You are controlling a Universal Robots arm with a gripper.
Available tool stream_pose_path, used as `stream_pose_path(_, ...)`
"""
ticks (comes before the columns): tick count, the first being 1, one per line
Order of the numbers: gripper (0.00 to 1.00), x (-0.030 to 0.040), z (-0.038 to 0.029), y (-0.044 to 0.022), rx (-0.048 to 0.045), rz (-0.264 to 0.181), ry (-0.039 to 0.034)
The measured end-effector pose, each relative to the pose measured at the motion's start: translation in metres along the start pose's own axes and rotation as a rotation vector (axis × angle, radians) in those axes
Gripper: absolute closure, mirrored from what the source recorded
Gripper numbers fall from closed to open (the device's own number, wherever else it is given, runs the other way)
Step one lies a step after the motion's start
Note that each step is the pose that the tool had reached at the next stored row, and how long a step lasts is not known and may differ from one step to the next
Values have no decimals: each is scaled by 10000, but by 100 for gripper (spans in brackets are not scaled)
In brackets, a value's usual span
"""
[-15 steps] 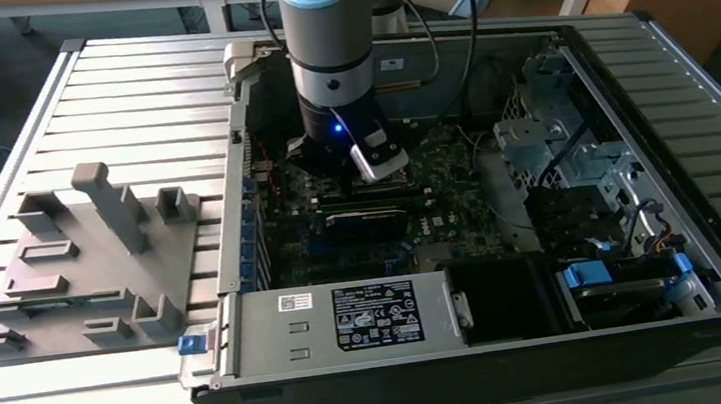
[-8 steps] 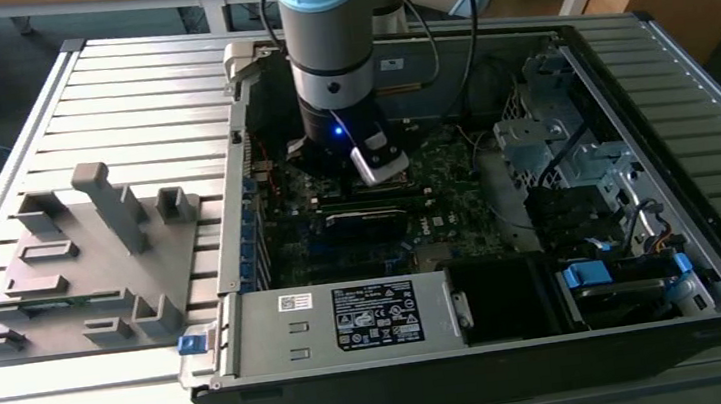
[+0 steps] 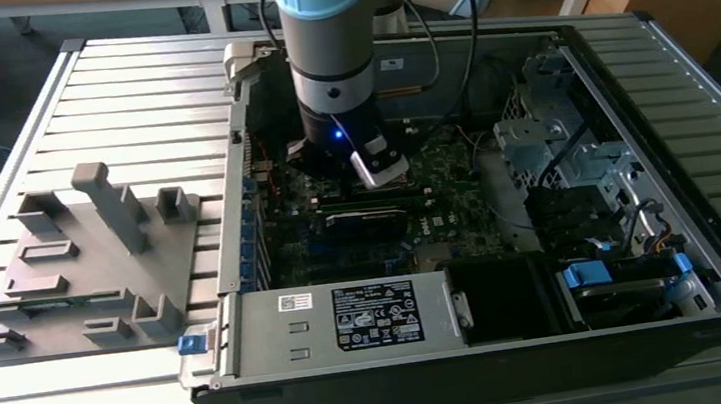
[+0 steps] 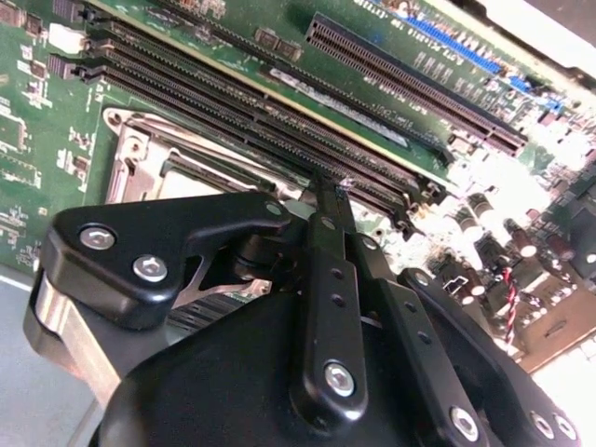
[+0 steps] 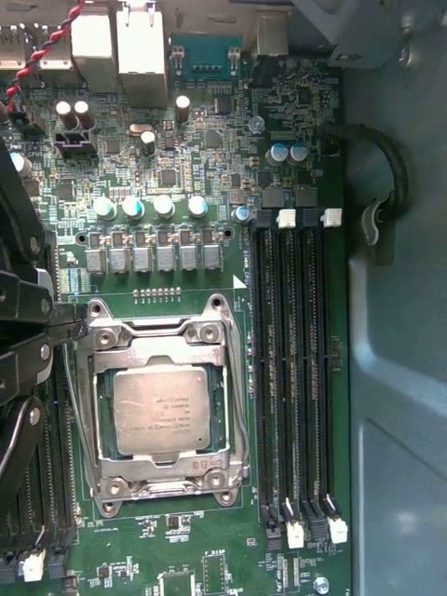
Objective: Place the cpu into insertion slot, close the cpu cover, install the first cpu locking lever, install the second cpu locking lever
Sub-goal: 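Install the second cpu locking lever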
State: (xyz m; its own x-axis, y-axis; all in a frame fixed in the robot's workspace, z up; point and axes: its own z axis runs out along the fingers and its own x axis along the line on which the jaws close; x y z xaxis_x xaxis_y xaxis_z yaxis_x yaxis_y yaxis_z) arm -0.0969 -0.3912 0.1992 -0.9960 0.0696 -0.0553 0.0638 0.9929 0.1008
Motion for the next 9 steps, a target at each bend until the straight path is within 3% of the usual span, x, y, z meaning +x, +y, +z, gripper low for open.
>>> stream_pose_path(9,90,6,23,-5,-321,21,19)
